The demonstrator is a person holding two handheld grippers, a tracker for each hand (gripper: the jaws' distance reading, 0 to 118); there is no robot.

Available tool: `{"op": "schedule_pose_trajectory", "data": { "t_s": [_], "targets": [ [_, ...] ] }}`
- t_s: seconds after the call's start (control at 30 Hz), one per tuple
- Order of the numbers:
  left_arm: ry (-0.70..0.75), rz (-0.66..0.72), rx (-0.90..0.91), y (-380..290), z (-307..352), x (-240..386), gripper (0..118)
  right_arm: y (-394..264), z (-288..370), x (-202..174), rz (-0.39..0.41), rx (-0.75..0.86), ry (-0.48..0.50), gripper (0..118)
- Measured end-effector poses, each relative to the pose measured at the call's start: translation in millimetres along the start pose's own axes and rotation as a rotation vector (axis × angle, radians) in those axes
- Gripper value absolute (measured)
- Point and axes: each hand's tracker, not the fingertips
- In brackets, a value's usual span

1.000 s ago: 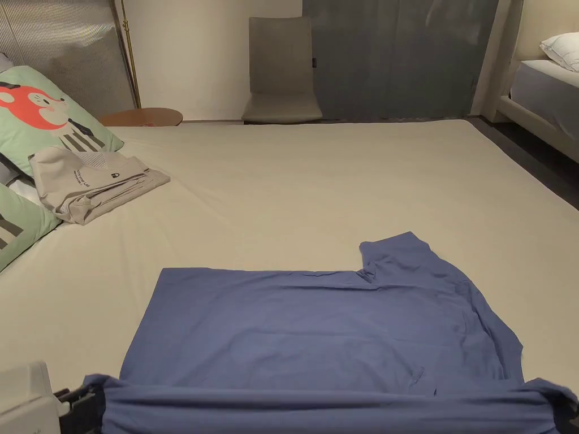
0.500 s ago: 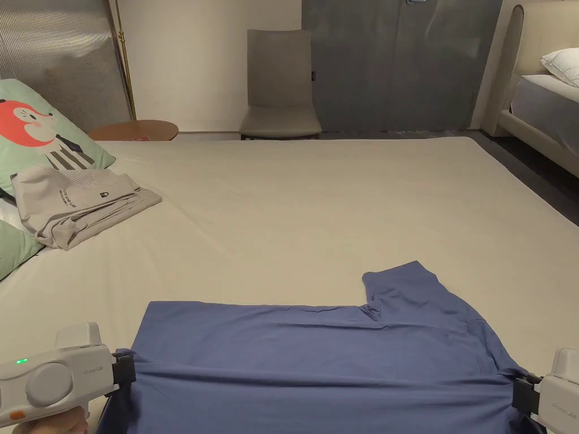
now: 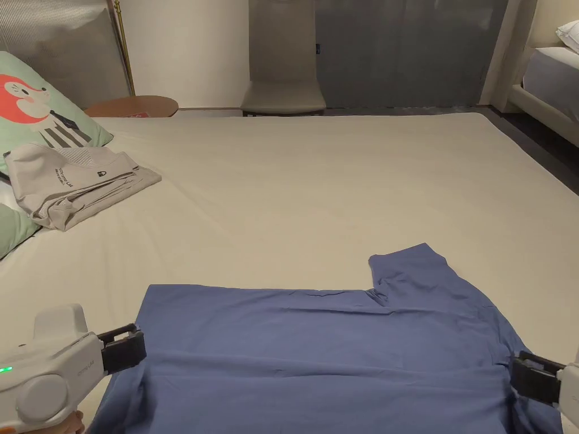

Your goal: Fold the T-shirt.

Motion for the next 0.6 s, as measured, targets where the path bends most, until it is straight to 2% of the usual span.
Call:
{"op": "schedule_pose_trajectory", "data": {
  "t_s": [0.07, 0.1, 0.13, 0.17, 0.2, 0.23, 0.27, 0.3, 0.33, 0.6],
  "targets": [
    [-0.010, -0.009, 0.078, 2.8, 26.4, 2.3, 101, 4.5, 22.2, -4.2, 0.050, 0.086, -0.010, 101],
    [-0.012, 0.000, 0.108, 3.7, 38.8, 3.8, 96, 5.0, 35.6, -8.4, 0.064, 0.128, 0.003, 100],
    [-0.025, 0.002, 0.121, 4.6, 48.9, 4.9, 84, 5.7, 45.1, -10.6, 0.073, 0.155, 0.014, 98],
    [-0.040, 0.005, 0.140, 4.2, 59.1, 6.1, 62, 5.9, 54.3, -13.1, 0.080, 0.174, 0.021, 87],
    [-0.046, 0.011, 0.152, 2.1, 67.6, 7.3, 42, 5.0, 62.4, -15.9, 0.081, 0.199, 0.025, 72],
    [-0.047, 0.014, 0.153, 0.5, 74.1, 8.5, 21, 3.8, 69.3, -18.1, 0.084, 0.213, 0.037, 53],
    [-0.043, 0.011, 0.150, -1.4, 78.5, 9.4, 3, 3.0, 74.2, -19.2, 0.087, 0.208, 0.056, 23],
    [-0.045, 0.004, 0.151, -5.3, 82.3, 9.5, 1, 1.3, 79.2, -20.4, 0.080, 0.211, 0.067, 9],
    [-0.047, -0.003, 0.153, -9.1, 85.2, 9.3, 0, -0.5, 81.8, -21.2, 0.074, 0.212, 0.066, 2],
    [-0.115, 0.022, -0.054, -37.6, 73.2, -17.4, 2, -19.6, 90.6, -16.2, 0.061, 0.169, 0.093, 1]
  ]
}}
